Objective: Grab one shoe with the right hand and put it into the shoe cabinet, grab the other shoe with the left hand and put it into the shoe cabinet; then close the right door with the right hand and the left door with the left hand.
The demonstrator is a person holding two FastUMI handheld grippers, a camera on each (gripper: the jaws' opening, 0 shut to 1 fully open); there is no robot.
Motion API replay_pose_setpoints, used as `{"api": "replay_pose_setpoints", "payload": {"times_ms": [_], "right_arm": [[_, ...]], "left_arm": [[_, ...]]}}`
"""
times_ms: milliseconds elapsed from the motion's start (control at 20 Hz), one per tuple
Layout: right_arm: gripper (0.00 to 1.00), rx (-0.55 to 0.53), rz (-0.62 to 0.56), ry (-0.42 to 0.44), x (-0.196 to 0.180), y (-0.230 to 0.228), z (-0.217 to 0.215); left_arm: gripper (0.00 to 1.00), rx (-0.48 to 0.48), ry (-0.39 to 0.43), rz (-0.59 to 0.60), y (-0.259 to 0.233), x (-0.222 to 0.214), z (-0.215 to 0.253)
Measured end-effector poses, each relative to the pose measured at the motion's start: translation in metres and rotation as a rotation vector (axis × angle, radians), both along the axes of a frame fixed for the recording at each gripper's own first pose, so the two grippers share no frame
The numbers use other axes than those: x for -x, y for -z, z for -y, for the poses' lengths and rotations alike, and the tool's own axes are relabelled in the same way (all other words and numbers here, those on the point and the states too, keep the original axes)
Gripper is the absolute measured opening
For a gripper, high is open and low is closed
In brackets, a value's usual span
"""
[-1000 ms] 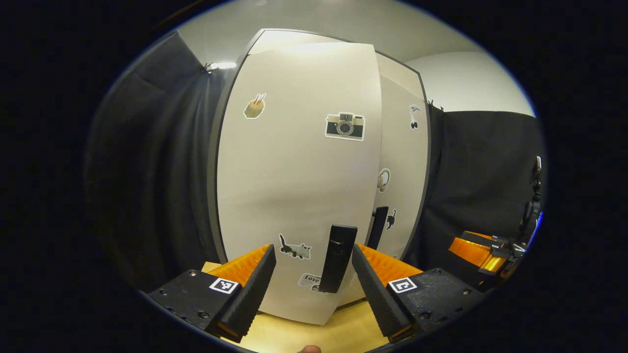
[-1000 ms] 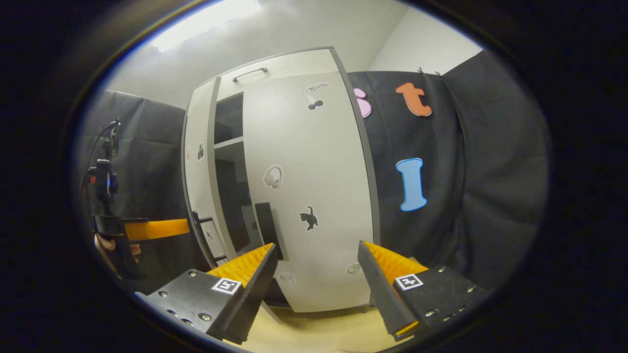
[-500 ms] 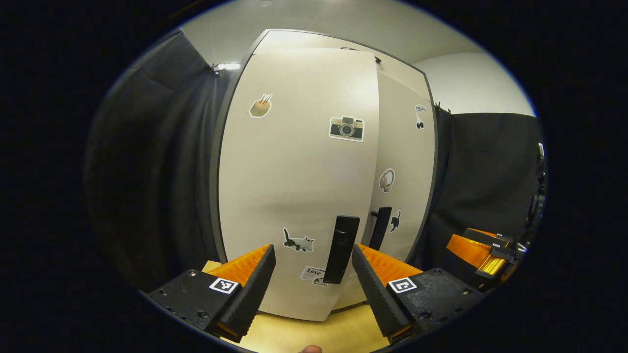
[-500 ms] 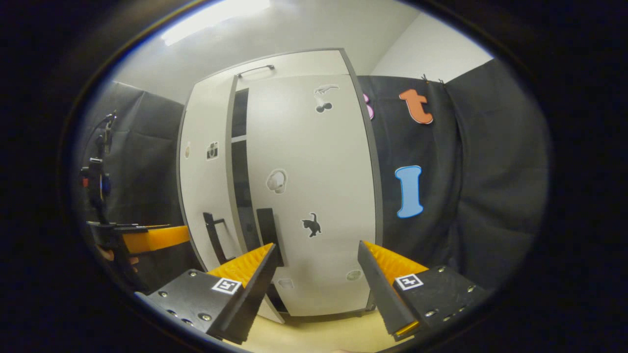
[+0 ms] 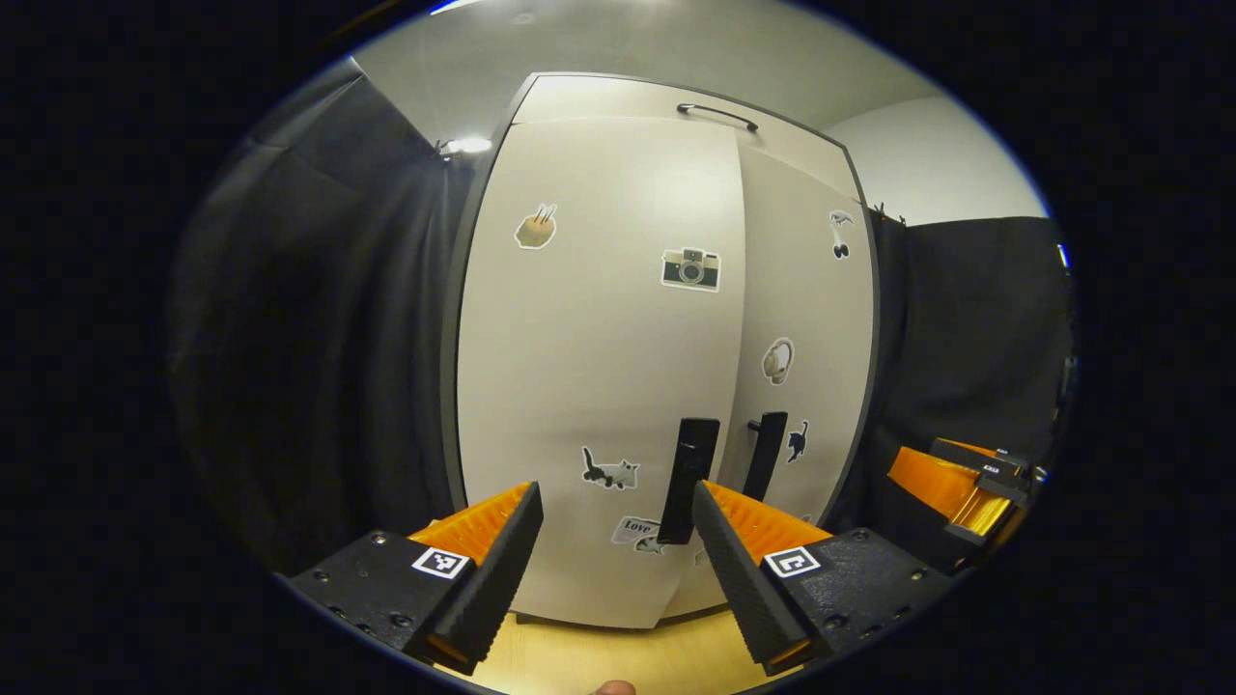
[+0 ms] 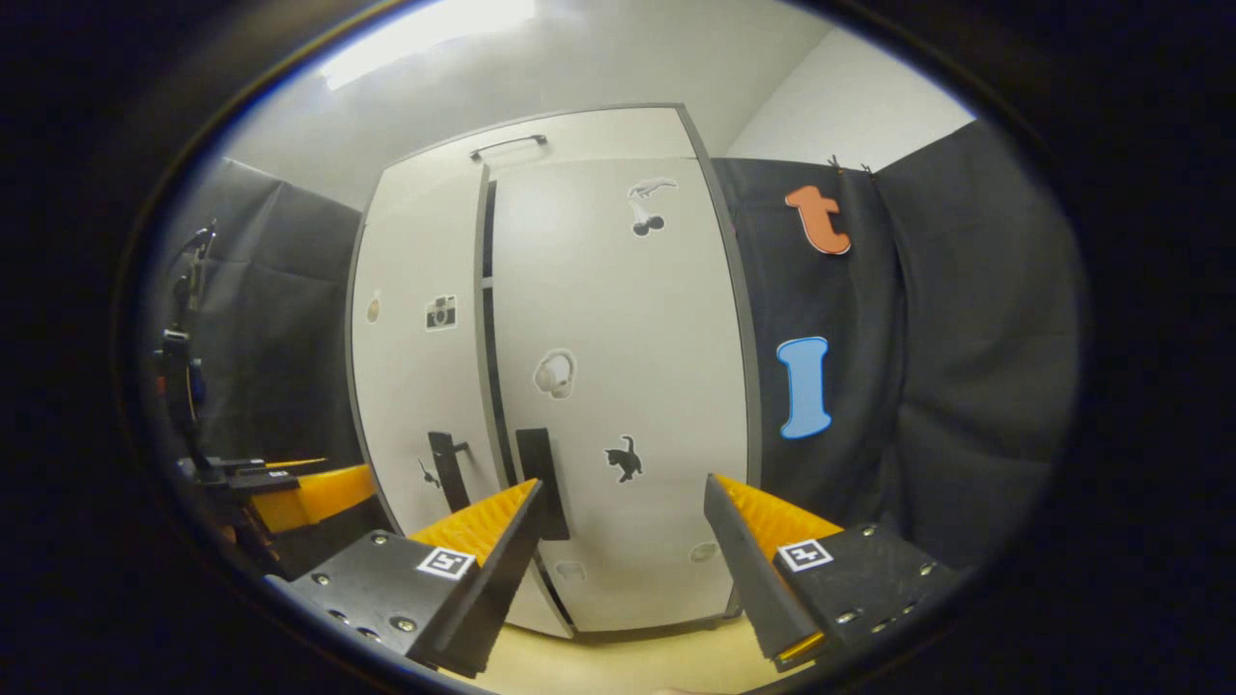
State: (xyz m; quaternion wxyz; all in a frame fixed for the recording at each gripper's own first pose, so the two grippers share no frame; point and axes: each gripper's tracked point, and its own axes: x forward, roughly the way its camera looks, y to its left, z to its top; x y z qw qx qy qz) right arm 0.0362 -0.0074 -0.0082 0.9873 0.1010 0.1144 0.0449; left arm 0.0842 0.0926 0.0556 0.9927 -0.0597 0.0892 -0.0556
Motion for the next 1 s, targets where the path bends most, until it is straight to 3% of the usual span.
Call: {"api": "replay_pose_setpoints", "payload": {"times_ms": [1000], "right_arm": [[0.98, 0.023, 0.009, -0.035, 0.005, -0.002, -0.006]], "left_arm": [[0.95, 0.002, -0.014, -0.014, 0.004, 0.01, 0.006]]}}
